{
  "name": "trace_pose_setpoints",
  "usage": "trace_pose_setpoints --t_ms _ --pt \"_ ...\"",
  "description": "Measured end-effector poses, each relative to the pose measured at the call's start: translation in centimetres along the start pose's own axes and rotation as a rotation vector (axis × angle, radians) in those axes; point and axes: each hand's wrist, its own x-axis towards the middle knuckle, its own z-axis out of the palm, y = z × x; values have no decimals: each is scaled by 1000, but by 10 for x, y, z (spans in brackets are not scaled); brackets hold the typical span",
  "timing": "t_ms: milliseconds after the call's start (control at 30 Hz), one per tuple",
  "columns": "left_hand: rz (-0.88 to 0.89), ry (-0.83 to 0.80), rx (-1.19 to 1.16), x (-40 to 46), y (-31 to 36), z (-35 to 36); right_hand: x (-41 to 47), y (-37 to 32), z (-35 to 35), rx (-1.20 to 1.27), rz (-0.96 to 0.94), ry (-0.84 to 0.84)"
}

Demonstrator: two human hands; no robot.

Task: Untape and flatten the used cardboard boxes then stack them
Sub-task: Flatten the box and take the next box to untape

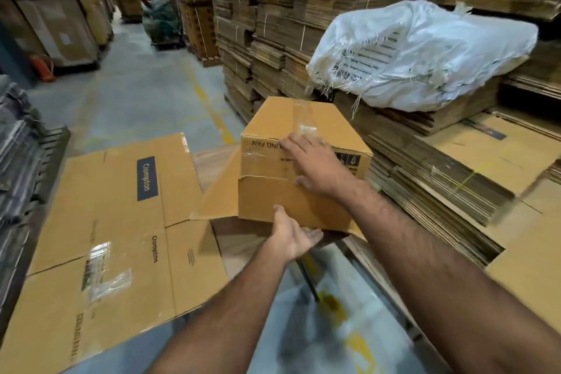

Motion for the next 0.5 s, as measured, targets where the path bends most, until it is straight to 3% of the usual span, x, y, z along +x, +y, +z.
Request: trace_pose_setpoints --t_ms 133,267,400,500 --pt "80 -119 132 -12 12 4 -9 20 29 152 136 -6" --pt "205 -142 184 -11 19 0 -43 31 86 60 284 -436" --pt "397 42 597 -4 25 -12 -45 35 98 45 265 -361" --pt "790 229 1020 1 36 -13 -39 40 92 83 259 -344"
